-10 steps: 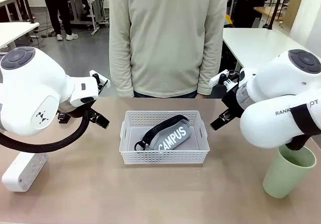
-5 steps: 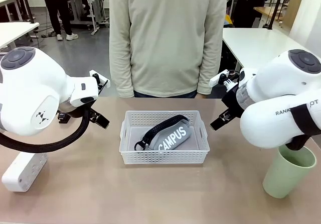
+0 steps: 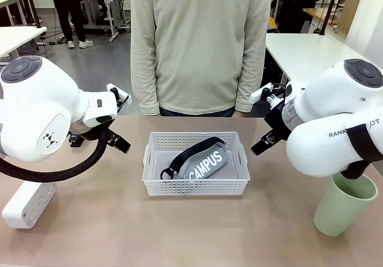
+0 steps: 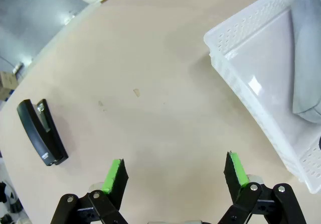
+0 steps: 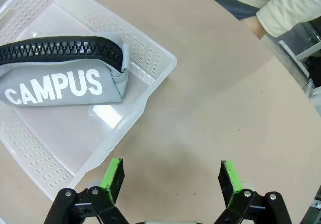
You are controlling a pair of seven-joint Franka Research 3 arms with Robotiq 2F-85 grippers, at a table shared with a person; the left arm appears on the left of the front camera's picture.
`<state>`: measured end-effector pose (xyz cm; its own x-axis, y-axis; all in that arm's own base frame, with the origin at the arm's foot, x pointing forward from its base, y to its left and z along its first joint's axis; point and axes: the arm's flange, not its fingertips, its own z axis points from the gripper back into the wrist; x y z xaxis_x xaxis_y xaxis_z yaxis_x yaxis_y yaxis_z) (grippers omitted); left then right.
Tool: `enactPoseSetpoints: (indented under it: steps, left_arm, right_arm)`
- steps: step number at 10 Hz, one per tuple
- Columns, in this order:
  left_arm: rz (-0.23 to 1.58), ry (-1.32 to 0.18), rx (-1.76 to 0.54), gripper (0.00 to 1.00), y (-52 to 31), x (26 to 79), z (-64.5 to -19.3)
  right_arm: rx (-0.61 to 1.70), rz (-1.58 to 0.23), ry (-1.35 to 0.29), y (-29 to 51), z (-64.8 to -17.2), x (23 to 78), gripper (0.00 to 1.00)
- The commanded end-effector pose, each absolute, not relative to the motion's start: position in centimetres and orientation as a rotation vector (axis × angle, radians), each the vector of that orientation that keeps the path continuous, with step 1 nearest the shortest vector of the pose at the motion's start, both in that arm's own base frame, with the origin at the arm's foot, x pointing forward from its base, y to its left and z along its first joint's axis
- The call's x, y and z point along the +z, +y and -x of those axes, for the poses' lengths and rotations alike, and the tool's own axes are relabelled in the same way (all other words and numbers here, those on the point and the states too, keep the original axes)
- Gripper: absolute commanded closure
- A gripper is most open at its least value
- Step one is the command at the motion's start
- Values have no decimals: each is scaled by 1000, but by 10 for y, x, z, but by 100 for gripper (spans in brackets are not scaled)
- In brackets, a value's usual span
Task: Efficiently arrange items inside the basket to fit them all.
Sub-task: Pick up the Digital clock and place it inside the Organizing basket.
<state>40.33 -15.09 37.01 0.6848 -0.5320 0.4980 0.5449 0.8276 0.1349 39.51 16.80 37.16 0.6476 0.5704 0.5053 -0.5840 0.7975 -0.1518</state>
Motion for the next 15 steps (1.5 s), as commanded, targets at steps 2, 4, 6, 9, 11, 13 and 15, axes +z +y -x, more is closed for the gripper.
enactPoseSetpoints:
  steps: [2, 4, 6, 9, 11, 13, 15]
  left_arm:
    - [25, -550, -603, 0, -151, 370, -403]
    - [121, -534, -629, 0, -141, 416, -389]
    - [208, -506, -490, 0, -125, 485, -367]
    - [491, -451, -199, 0, -61, 570, -317]
    - [825, -540, 46, 0, 34, 601, -285]
    - [1030, -624, 296, 0, 135, 590, -259]
    - [1151, -654, 488, 0, 204, 551, -239]
  right_arm:
    - [656, -26, -566, 168, -395, 372, 0]
    - [642, -91, -509, 153, -395, 417, 0]
    - [592, -185, -410, 120, -384, 478, 0]
    - [239, -576, -400, 23, -349, 571, 0]
    - [23, -787, -471, -61, -309, 602, 0]
    - [-220, -958, -568, -157, -266, 588, 0]
    - [-423, -1112, -589, -222, -238, 536, 0]
